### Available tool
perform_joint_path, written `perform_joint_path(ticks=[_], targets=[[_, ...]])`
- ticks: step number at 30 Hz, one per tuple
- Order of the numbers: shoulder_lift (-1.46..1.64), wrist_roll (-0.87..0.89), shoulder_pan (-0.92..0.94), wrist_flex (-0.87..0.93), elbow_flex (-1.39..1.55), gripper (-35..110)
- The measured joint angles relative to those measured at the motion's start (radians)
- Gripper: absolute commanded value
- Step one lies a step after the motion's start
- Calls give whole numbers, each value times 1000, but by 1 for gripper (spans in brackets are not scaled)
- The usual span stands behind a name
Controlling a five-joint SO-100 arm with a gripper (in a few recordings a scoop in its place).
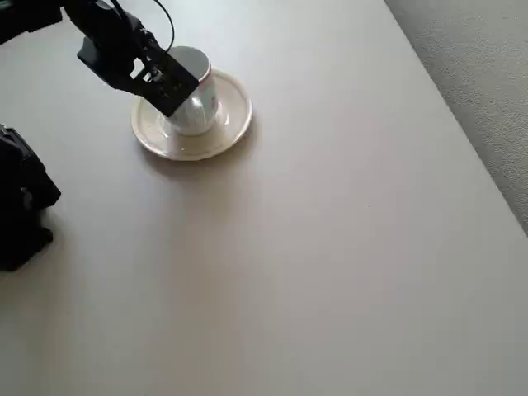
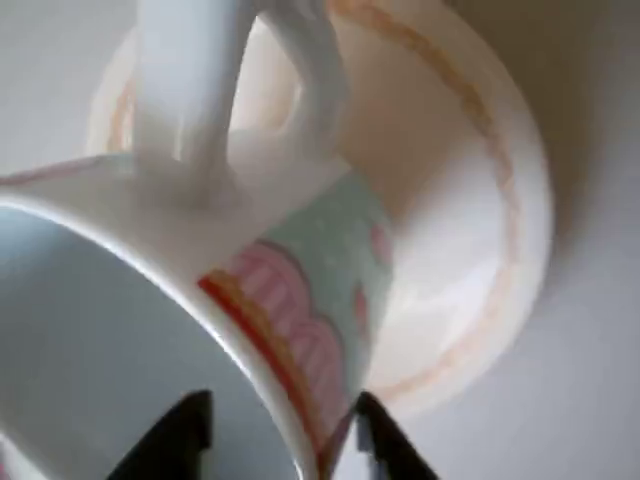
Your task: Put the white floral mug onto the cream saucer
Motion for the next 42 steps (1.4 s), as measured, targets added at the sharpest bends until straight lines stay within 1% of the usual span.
perform_joint_path(ticks=[4, 10, 14, 16, 18, 20, 22, 25, 36, 39, 42], targets=[[6, -12, 29, 77, -86, 21], [48, -61, 123, 319, -344, 21], [89, -81, 169, 385, -396, 21], [158, -103, 253, 407, -379, 20], [233, -110, 380, 400, -354, 17], [322, -112, 471, 359, -259, 6], [454, -117, 549, 301, -104, -1], [658, -118, 630, 239, 138, -2], [1200, -167, 690, 144, 795, -2], [1298, -172, 692, 138, 911, -2], [1324, -172, 701, 129, 980, -2]])
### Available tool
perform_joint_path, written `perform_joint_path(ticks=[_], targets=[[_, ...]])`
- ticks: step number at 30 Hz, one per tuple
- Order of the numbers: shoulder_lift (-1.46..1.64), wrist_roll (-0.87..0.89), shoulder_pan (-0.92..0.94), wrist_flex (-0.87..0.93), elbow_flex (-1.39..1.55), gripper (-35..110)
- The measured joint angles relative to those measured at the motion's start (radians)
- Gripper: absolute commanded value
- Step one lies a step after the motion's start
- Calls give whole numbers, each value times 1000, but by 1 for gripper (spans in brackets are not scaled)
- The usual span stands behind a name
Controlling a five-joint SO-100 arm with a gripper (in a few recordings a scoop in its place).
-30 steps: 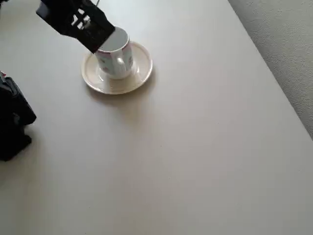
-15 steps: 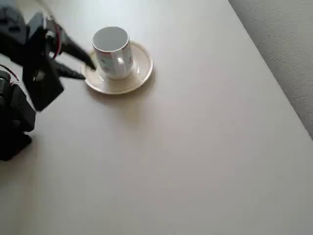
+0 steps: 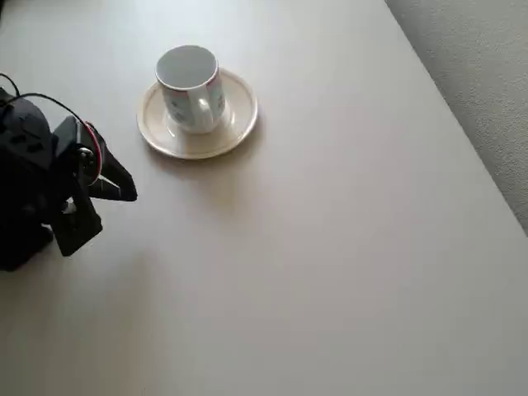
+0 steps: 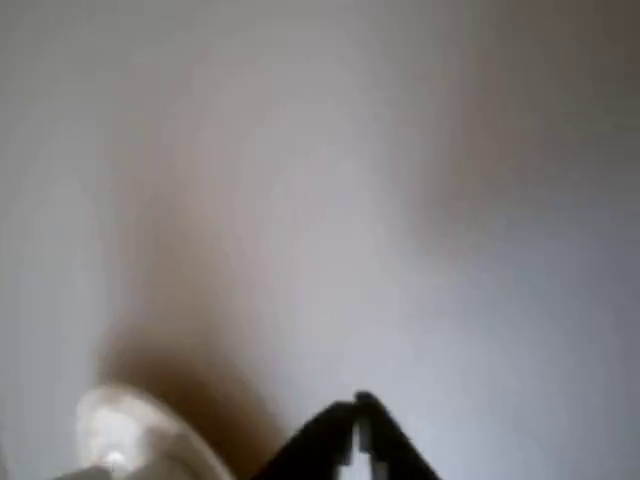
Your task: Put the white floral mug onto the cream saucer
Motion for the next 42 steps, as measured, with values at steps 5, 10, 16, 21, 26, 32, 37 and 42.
perform_joint_path(ticks=[5, 10, 16, 21, 26, 32, 37, 42], targets=[[21, 0, 0, 0, 21, -1], [23, 0, 0, 0, 23, -2], [23, 0, 0, 0, 23, -2], [23, 0, 0, 0, 23, -2], [23, 0, 0, 0, 23, -2], [23, 0, 0, 0, 23, -2], [23, 0, 0, 0, 23, -2], [23, 0, 0, 0, 23, -2]])
